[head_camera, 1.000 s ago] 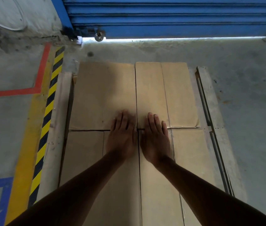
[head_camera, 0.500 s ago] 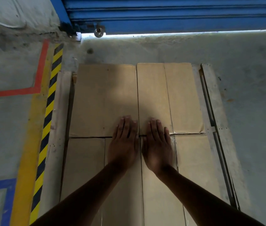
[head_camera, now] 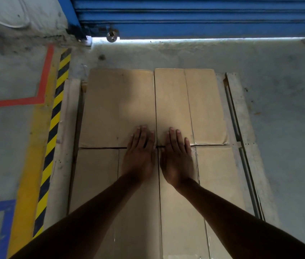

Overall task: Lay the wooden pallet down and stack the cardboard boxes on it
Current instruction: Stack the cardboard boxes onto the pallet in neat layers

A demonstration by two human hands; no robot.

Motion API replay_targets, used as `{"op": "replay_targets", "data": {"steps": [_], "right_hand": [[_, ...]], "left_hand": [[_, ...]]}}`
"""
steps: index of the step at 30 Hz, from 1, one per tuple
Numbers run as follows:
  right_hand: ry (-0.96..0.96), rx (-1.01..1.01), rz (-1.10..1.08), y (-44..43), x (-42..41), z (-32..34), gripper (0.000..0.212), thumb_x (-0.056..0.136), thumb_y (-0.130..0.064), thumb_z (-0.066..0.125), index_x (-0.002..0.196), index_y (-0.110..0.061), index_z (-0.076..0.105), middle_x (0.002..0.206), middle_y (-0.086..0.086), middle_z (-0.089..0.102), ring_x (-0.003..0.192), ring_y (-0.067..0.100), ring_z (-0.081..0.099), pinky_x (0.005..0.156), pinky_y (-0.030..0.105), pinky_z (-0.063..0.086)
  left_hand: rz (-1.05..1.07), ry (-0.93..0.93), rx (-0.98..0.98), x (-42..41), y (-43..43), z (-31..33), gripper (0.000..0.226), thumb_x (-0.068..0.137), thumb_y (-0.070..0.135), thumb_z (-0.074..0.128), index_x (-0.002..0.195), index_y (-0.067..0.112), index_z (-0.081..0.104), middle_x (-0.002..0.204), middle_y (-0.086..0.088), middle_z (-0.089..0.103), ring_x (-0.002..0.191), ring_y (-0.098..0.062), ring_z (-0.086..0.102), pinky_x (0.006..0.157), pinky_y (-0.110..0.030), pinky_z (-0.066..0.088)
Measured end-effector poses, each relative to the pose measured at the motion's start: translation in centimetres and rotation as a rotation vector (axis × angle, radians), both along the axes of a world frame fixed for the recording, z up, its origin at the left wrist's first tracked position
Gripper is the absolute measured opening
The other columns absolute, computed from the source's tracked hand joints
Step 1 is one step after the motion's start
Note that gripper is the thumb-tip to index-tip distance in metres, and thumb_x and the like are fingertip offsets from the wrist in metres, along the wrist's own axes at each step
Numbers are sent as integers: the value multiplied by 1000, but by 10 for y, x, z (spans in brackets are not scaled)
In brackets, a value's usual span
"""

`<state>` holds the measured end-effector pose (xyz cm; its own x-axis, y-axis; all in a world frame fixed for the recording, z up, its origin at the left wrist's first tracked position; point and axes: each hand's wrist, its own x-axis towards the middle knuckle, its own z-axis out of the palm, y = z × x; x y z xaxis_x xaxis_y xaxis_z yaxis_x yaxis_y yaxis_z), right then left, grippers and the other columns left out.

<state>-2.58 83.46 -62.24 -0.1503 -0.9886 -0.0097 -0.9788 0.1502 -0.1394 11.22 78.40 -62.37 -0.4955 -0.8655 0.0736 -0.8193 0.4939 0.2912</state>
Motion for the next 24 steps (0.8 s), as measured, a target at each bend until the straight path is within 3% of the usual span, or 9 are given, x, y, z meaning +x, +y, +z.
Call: {"op": "replay_targets", "data": {"steps": [5, 13, 18, 24], "right_hand": [[-13, -7, 3, -3, 1, 0, 58, 104, -31, 37, 155, -7, 29, 164, 12, 23, 153, 29, 16, 122, 49, 21], [-18, -32, -15, -8, 1, -5, 57, 104, -32, 34, 155, -7, 29, 164, 11, 24, 153, 30, 17, 123, 48, 19], [-15, -18, -18, -7, 3, -4, 56, 104, -30, 38, 154, -6, 30, 163, 12, 26, 152, 30, 19, 123, 48, 20], [-5, 23, -18, -9, 1, -5, 59, 105, -35, 22, 157, -7, 22, 166, 11, 18, 154, 29, 12, 124, 48, 15]], "left_hand": [[19, -19, 13, 0, 1, 4, 54, 101, 28, 30, 152, 10, 34, 160, -17, 26, 151, -32, 17, 122, -41, 13], [9, -13, -47, -3, -6, -6, 54, 100, 24, 41, 151, 8, 36, 158, -21, 30, 149, -35, 22, 123, -44, 20], [16, -16, 8, -5, -4, -1, 56, 101, 31, 28, 151, 8, 35, 159, -21, 28, 150, -35, 20, 123, -45, 19], [34, -15, -5, -6, -6, -3, 52, 103, 29, 46, 150, 9, 37, 159, -19, 27, 150, -33, 19, 123, -42, 18]]}}
